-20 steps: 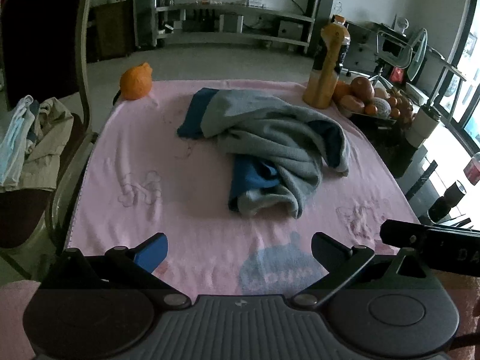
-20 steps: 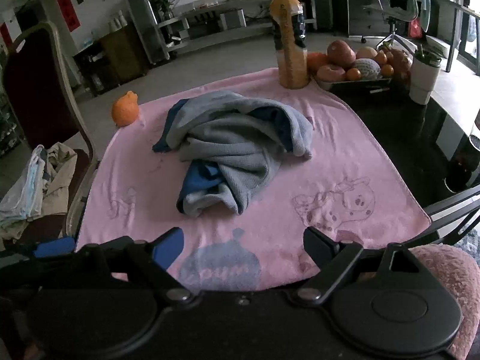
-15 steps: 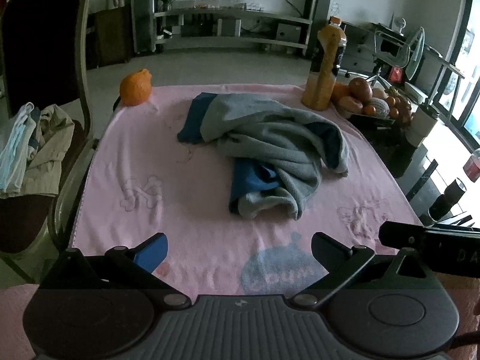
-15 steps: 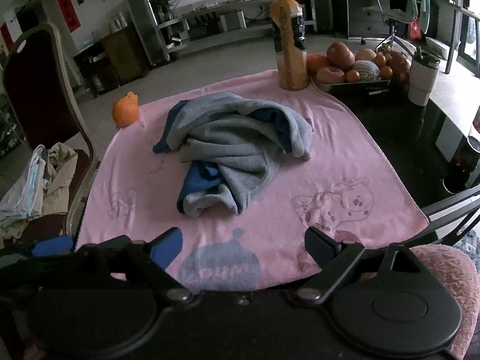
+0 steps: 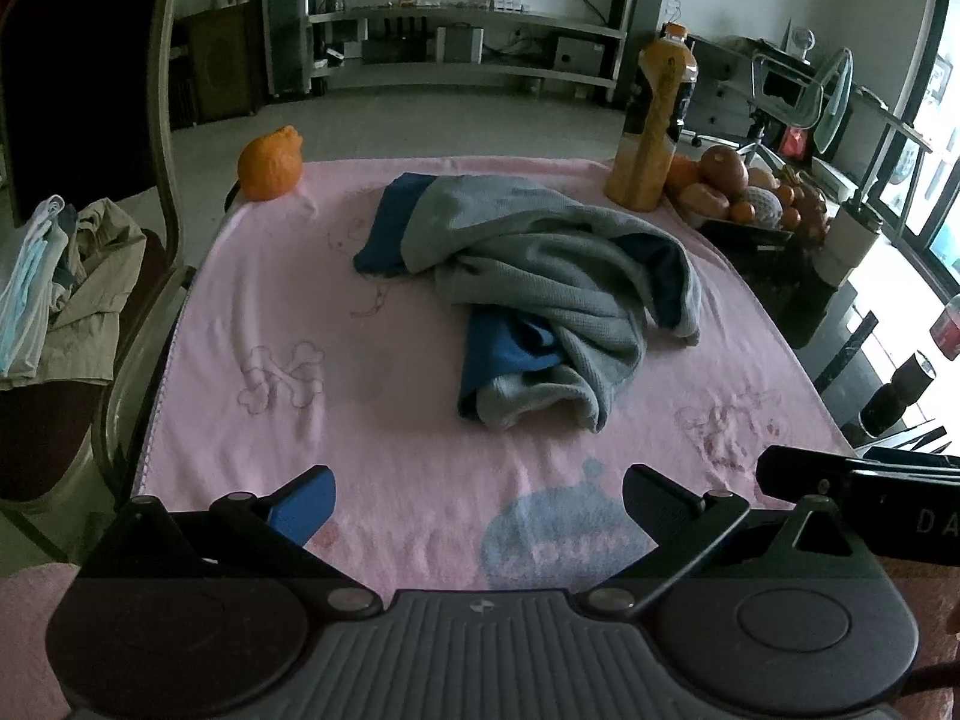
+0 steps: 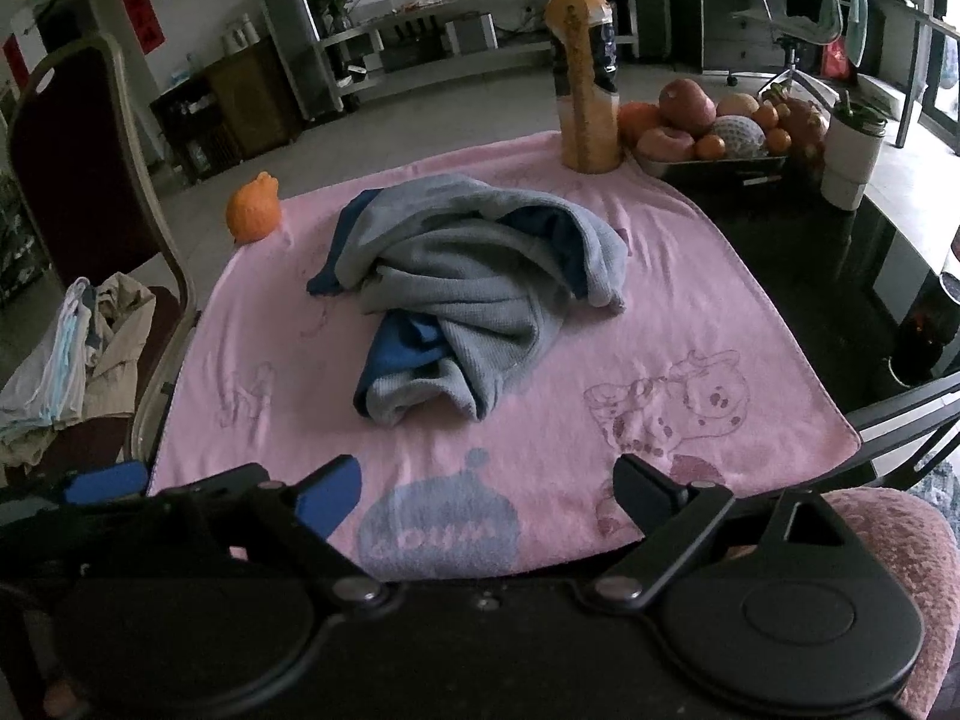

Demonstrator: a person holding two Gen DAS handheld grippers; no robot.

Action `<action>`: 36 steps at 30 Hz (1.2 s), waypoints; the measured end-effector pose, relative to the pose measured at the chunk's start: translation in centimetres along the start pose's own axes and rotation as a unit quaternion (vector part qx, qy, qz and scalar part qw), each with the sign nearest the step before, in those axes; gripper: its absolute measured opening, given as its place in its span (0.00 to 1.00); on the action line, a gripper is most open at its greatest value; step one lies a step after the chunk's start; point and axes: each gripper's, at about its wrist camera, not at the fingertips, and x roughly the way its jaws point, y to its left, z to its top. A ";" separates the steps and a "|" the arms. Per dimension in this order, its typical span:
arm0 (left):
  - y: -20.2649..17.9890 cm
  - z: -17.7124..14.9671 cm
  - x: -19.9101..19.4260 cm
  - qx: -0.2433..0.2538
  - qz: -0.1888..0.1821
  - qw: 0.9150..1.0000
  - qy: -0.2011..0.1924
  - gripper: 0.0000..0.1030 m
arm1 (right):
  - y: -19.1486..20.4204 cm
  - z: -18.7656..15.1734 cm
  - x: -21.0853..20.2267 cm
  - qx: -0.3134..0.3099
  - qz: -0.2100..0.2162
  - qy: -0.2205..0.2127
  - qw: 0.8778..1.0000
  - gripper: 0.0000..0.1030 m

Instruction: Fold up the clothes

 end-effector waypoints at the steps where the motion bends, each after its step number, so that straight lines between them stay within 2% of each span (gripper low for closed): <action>1: 0.0 0.0 0.0 0.000 0.000 1.000 0.000 0.99 | 0.0 0.0 0.0 0.000 0.000 0.001 1.000 0.89; 36: 0.9 0.0 0.4 -0.008 0.001 1.000 0.008 0.99 | 0.1 0.0 0.4 -0.002 0.002 0.008 1.000 0.90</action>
